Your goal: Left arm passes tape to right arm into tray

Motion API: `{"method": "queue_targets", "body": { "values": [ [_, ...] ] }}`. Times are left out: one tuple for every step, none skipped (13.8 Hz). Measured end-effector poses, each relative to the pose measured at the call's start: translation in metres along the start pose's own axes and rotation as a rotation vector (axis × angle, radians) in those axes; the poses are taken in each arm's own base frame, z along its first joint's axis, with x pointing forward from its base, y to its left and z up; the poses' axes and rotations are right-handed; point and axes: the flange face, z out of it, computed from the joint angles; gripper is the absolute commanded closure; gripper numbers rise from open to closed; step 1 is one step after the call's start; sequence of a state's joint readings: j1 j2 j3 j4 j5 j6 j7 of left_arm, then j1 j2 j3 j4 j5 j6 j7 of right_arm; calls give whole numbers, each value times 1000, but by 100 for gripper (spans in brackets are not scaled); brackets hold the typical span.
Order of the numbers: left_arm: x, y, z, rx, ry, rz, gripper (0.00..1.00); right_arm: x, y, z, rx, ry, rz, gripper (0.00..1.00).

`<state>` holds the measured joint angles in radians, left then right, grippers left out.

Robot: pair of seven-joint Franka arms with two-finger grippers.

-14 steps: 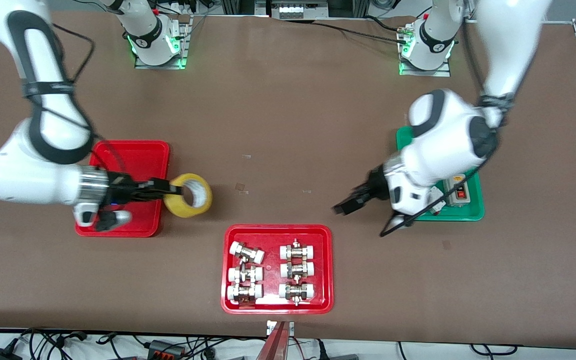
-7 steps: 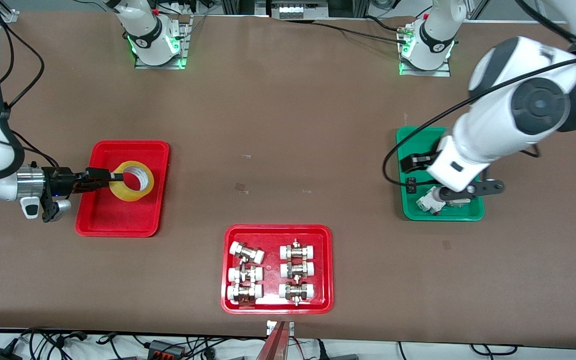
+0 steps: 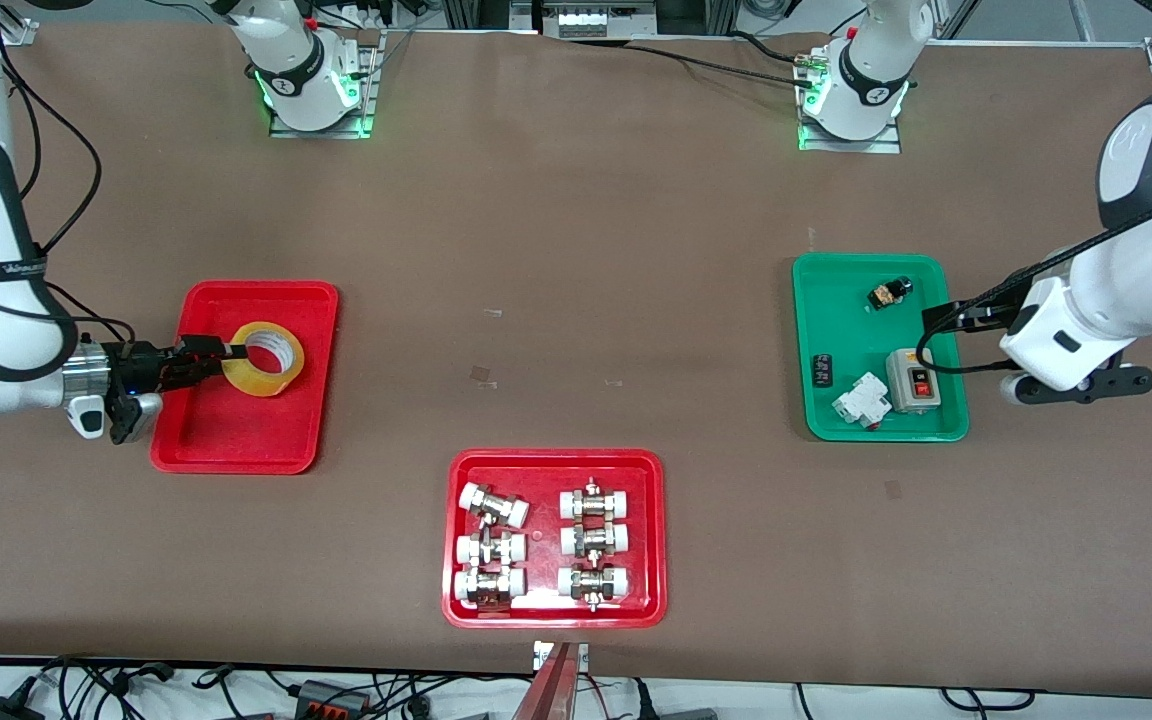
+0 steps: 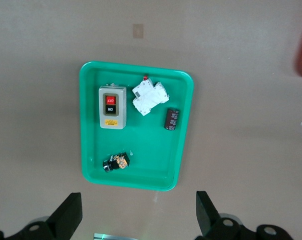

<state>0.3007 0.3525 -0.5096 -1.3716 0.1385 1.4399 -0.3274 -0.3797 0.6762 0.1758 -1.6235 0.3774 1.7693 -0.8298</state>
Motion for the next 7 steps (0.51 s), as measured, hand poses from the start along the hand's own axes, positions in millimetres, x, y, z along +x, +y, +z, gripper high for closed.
{"method": "queue_targets", "body": {
  "values": [
    [-5,2,1,7,10,1,0,4,1,3,-59,-16,-18,0],
    [-9,5,3,14,22,4,0,8,0,8,-113,-39,-41,0],
    [-13,10,7,20,38,9,0,14,-4,13,-160,-67,-69,0],
    [-17,13,9,26,55,16,0,20,-10,16,-202,-94,-99,0],
    [-21,16,9,30,69,40,0,28,-19,15,-250,-117,-133,0],
    [-24,17,6,35,82,86,0,36,-32,11,-304,-138,-171,0],
    [-26,14,3,38,91,124,0,44,-49,1,-354,-149,-197,0]
  ]
}}
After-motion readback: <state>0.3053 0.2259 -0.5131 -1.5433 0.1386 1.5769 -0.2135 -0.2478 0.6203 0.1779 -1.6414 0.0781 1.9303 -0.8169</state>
